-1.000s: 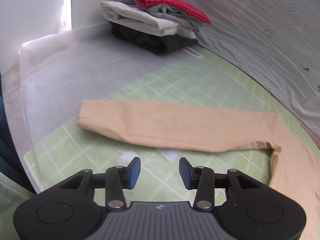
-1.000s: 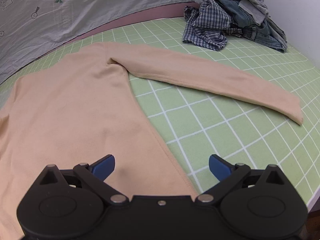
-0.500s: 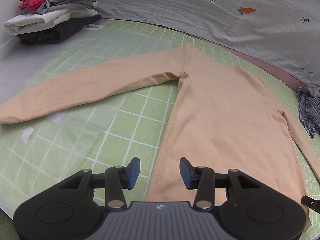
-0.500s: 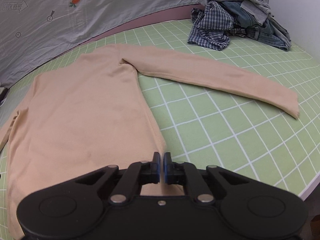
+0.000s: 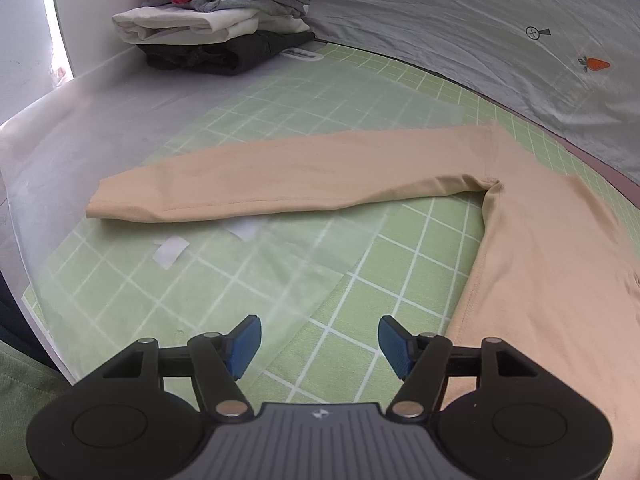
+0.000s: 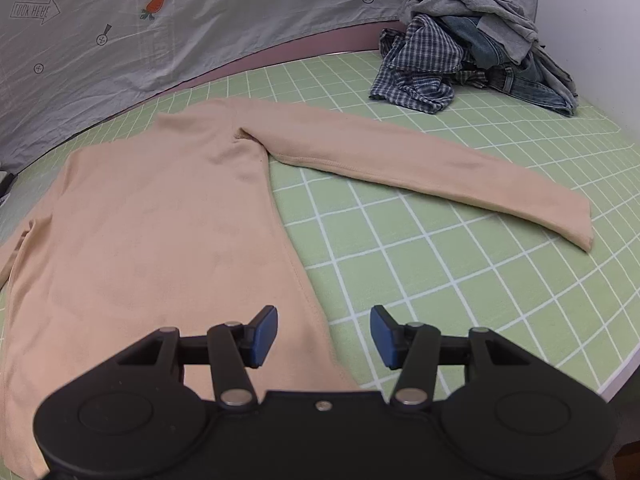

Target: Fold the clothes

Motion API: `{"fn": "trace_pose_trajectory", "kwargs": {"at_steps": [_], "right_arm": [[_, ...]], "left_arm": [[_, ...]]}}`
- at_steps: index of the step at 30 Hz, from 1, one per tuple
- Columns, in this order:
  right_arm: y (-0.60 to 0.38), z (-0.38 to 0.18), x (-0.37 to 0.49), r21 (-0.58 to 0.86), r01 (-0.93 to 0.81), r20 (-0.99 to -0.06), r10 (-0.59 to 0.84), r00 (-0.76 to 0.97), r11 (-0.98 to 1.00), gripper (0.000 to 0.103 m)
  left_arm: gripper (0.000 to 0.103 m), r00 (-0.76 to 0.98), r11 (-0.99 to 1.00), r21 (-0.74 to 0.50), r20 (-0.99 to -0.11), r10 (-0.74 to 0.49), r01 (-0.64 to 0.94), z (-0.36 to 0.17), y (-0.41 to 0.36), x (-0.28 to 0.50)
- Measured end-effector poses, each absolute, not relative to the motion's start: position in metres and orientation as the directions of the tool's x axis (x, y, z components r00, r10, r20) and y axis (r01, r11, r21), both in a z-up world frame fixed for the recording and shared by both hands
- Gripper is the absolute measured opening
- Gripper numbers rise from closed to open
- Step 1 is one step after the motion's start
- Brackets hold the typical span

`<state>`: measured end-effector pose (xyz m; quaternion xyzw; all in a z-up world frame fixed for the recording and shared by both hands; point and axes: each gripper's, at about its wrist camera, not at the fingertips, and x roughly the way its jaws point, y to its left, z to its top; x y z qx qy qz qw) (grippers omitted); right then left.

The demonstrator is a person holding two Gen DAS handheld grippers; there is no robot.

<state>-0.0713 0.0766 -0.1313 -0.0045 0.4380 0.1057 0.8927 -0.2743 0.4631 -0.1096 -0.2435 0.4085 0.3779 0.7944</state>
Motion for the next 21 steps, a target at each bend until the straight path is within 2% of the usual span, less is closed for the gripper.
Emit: {"fn": "trace_pose_trajectory", "kwargs": {"at_steps": [10, 14, 16, 21], "right_arm": [[0.089, -0.126, -0.005, 0.056, -0.254, -0.756, 0.207, 0.62, 0.966, 0.058], [0.097, -0.126, 0.041, 0.079, -0.31, -0.738, 0.264, 0.62, 0.948, 0.048], [0.106, -0.127, 0.065, 0.084, -0.343, -0.73, 0.292, 0.617, 0.935, 0.039], [0.129, -0.129, 0.124, 0.096, -0.426, -0.709, 0.362, 0.605, 0.9, 0.035]], "left_arm": [[0.078, 0.367, 0.65, -0.041, -0.851, 0.375, -0.759, -0.114, 0.435, -0.231], [0.078, 0.334, 0.649, -0.001, -0.858, 0.39, -0.761, -0.119, 0.429, -0.205], [0.078, 0.317, 0.639, 0.013, -0.861, 0.399, -0.769, -0.121, 0.429, -0.192], [0.079, 0.236, 0.587, 0.065, -0.876, 0.421, -0.807, -0.133, 0.434, -0.157]]}}
